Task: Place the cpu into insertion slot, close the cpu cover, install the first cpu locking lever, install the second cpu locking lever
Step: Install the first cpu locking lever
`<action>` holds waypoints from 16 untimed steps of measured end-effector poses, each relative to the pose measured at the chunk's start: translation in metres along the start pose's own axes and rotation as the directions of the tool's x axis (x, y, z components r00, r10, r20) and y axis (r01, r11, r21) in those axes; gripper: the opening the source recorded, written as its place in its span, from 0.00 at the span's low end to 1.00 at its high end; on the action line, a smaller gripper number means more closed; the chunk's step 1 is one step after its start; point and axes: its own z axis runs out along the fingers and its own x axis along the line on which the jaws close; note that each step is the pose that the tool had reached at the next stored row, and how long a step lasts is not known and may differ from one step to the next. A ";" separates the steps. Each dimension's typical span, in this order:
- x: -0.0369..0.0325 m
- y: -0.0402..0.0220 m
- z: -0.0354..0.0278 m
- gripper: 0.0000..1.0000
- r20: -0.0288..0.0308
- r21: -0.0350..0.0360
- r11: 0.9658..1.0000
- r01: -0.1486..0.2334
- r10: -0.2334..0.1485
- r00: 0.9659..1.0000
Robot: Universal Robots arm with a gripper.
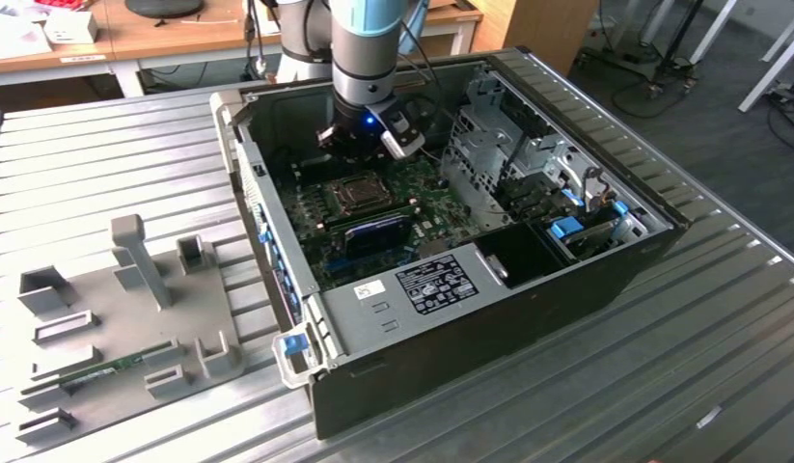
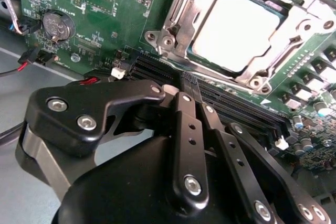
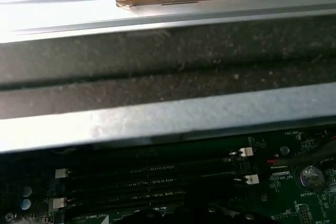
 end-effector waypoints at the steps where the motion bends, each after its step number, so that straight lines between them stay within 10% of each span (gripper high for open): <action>1: -0.0001 -0.0001 0.0003 0.10 0.000 0.001 1.000 0.000 0.000 1.000; 16: -0.0004 -0.0008 0.0034 0.10 0.001 0.007 1.000 0.001 -0.001 1.000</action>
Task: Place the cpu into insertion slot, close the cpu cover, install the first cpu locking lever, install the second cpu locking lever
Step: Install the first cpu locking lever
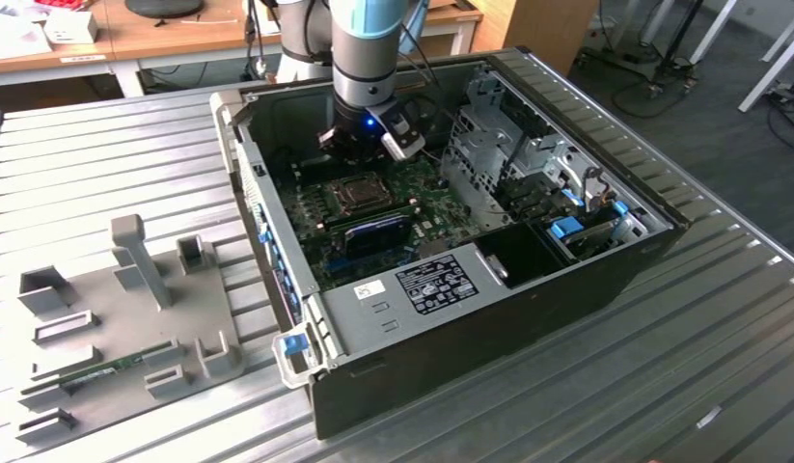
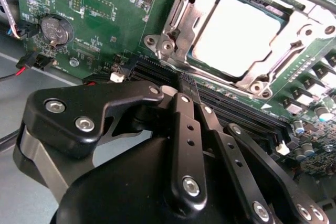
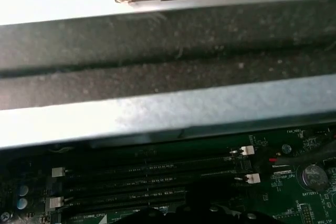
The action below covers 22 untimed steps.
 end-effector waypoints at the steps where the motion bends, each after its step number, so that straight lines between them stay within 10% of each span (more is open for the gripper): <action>1: 0.0000 0.0000 0.0001 0.10 0.000 0.000 1.000 0.000 0.000 1.000; 22: 0.0000 -0.0003 0.0013 0.10 0.000 -0.003 1.000 0.000 0.000 1.000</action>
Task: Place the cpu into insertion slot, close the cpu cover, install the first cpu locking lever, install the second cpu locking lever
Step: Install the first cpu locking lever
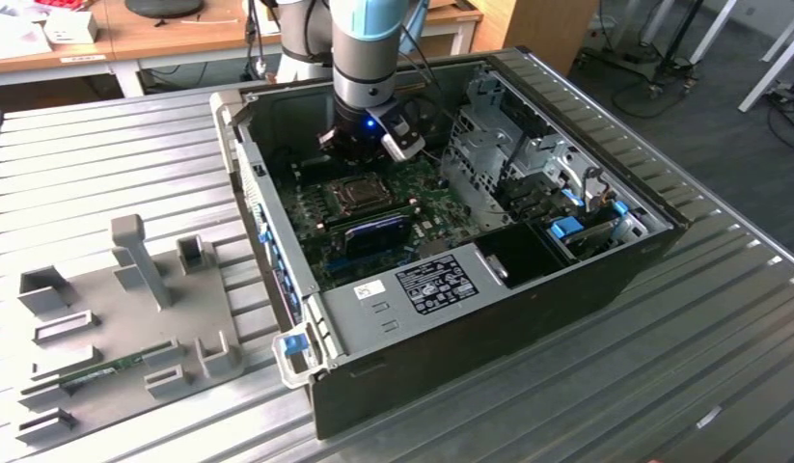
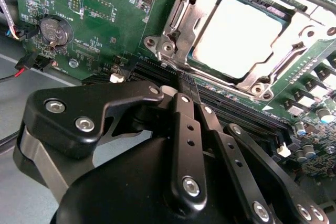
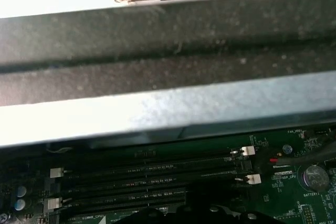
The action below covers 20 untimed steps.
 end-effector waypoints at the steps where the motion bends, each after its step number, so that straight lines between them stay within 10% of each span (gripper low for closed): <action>1: 0.0000 0.0000 0.0000 0.10 0.000 0.000 1.000 0.000 0.000 1.000; 20: -0.0015 0.0008 -0.0063 0.10 0.000 0.000 1.000 0.000 0.000 1.000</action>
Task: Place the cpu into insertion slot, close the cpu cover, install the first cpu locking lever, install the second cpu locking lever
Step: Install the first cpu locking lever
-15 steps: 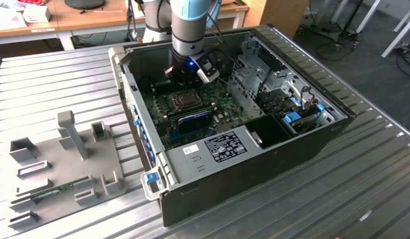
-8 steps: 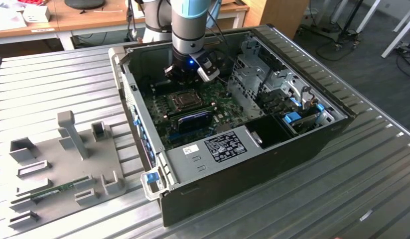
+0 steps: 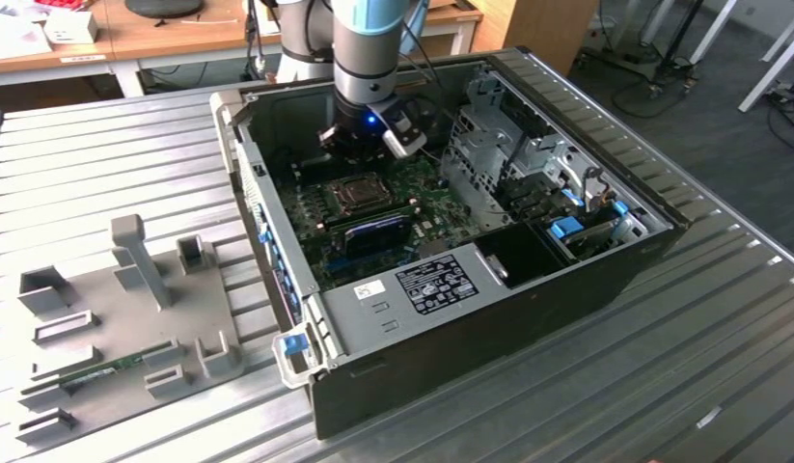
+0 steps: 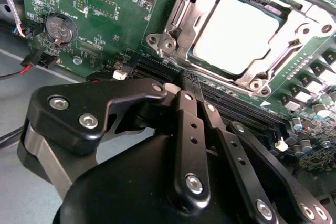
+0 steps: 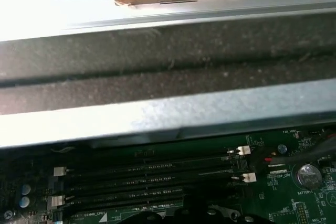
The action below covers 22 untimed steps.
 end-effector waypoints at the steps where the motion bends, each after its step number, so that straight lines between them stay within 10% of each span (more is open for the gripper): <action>1: -0.0002 -0.0002 0.0000 0.10 0.000 0.000 1.000 0.000 0.000 1.000; 22: -0.0069 -0.0018 0.0035 0.10 0.000 0.000 1.000 0.000 0.000 1.000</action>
